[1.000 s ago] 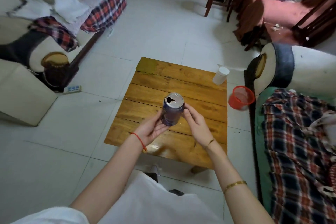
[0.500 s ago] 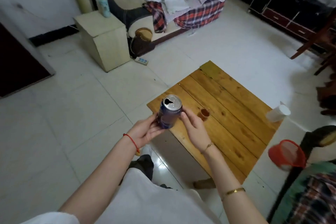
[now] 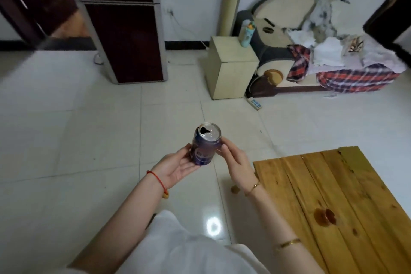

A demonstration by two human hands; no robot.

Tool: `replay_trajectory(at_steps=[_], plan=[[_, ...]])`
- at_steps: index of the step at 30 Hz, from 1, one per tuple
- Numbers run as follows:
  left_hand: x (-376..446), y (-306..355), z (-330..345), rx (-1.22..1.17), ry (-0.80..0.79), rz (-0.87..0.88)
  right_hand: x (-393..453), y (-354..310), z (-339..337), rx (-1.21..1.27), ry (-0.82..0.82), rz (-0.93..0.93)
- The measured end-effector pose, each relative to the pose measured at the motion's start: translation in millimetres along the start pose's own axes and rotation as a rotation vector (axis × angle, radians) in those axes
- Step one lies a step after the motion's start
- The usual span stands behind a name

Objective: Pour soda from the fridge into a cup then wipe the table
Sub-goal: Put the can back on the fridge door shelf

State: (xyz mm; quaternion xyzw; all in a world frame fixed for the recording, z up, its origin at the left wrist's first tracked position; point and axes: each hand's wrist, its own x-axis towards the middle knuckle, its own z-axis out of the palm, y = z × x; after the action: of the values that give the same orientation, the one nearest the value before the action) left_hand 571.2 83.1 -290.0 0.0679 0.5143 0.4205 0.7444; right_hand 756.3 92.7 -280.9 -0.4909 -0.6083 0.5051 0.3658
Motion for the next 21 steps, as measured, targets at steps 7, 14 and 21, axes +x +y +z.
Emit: replay_trajectory(at_steps=[7, 14, 21], plan=[[9.0, 114.8, -85.4, -0.028, 0.101, 0.086, 106.7, -30.3, 110.0, 0.051, -0.109, -0.037], [21.9, 204.5, -150.2, -0.069, 0.148, 0.117, 187.3, -56.7, 189.7, 0.039, -0.194, -0.055], [44.2, 276.1, -198.8, -0.11, 0.179, 0.156, 269.1, -76.7, 247.7, 0.012, -0.295, -0.083]])
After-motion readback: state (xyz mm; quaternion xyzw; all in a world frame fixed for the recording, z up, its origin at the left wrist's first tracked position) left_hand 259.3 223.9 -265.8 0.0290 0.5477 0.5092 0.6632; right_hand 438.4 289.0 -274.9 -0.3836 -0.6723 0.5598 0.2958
